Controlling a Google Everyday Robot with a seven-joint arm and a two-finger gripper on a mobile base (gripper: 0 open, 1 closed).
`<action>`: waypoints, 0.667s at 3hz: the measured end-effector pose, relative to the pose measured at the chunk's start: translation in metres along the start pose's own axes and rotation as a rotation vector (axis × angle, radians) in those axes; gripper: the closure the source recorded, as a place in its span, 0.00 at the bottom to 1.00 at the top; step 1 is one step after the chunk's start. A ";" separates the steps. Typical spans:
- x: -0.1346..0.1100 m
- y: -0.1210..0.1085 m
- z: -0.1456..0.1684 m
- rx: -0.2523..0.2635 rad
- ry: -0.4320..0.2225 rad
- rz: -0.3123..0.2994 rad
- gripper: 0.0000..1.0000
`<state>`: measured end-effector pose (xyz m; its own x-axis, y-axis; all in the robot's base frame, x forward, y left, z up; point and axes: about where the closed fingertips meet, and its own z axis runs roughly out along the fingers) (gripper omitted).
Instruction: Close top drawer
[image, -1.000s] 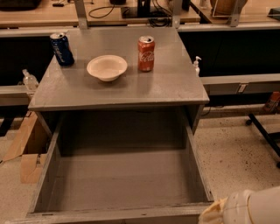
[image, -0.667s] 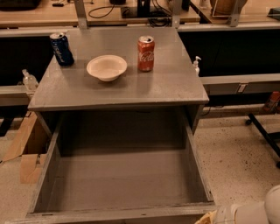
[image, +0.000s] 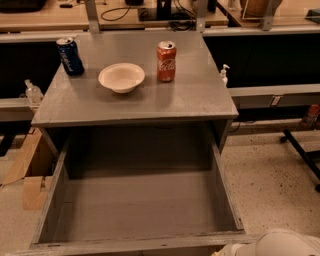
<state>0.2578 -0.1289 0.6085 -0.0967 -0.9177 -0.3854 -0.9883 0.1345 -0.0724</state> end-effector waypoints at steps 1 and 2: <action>-0.001 -0.016 0.025 -0.001 0.034 -0.053 1.00; -0.001 -0.017 0.026 -0.003 0.037 -0.056 1.00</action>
Offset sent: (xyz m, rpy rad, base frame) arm 0.0808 0.0046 -0.0459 -0.1141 -0.0238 0.1035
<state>0.2783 -0.1201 0.5860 -0.0452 -0.9368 -0.3468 -0.9926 0.0814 -0.0905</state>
